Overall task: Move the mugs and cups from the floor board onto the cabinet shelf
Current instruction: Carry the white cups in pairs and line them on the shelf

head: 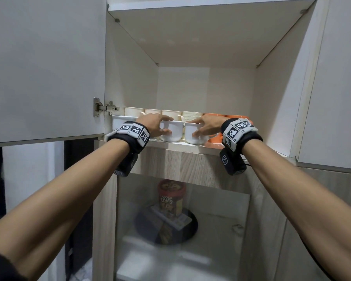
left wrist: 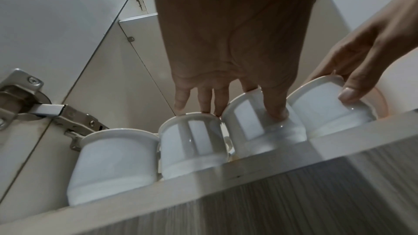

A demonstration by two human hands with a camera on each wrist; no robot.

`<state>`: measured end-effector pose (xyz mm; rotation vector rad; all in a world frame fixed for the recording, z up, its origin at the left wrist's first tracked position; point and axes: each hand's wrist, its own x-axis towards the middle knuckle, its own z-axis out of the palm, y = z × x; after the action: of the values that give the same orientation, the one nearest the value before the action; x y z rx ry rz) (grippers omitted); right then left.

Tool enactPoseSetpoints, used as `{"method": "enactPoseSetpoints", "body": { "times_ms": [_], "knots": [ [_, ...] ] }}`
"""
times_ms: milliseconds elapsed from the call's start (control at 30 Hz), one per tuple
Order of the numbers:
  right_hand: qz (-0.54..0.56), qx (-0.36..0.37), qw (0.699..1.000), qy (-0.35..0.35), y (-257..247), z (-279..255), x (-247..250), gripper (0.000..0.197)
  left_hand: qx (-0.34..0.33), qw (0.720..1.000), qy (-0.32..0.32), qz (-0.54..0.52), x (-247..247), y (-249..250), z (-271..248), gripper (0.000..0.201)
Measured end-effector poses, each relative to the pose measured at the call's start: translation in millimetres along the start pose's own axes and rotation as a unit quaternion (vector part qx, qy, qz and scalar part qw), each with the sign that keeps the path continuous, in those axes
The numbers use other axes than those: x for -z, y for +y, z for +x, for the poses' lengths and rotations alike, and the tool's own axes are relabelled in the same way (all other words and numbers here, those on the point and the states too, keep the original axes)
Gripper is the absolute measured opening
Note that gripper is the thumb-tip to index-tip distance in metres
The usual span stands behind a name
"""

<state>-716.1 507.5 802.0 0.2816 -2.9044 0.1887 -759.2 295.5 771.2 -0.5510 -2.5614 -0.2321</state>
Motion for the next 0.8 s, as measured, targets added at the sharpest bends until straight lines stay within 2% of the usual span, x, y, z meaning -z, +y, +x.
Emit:
{"method": "enactPoseSetpoints", "body": {
  "times_ms": [67, 133, 267, 367, 500, 567, 633, 700, 800],
  "knots": [
    [0.004, -0.004, 1.0, 0.015, -3, -3, -2, 0.06, 0.004, 1.0, 0.012, -0.026, 0, -3, -4, 0.066],
    [0.008, 0.011, 0.998, 0.062, -10, -8, -2, 0.068, 0.006, 0.995, 0.042, -0.088, 8, -8, -13, 0.074],
    [0.008, 0.081, 0.984, 0.158, -41, -20, -7, 0.068, 0.033, 0.984, 0.1, -0.142, 23, -27, -47, 0.077],
    [0.01, 0.123, 0.974, 0.19, -79, -26, -26, 0.068, 0.073, 0.978, 0.112, -0.159, 23, -48, -86, 0.077],
    [0.087, 0.19, 0.958, 0.197, -134, -29, -78, 0.066, 0.121, 0.97, 0.125, -0.17, 9, -81, -160, 0.073],
    [0.135, 0.225, 0.946, 0.189, -164, -31, -118, 0.063, 0.156, 0.966, 0.137, -0.157, -8, -100, -206, 0.069],
    [0.178, 0.246, 0.941, 0.152, -196, -38, -171, 0.062, 0.208, 0.958, 0.123, -0.155, -33, -122, -259, 0.07],
    [0.196, 0.245, 0.945, 0.094, -226, -47, -235, 0.062, 0.267, 0.945, 0.104, -0.156, -63, -143, -315, 0.07],
    [0.198, 0.237, 0.951, -0.015, -269, -72, -339, 0.064, 0.372, 0.912, 0.05, -0.164, -115, -170, -410, 0.069]
  ]
}}
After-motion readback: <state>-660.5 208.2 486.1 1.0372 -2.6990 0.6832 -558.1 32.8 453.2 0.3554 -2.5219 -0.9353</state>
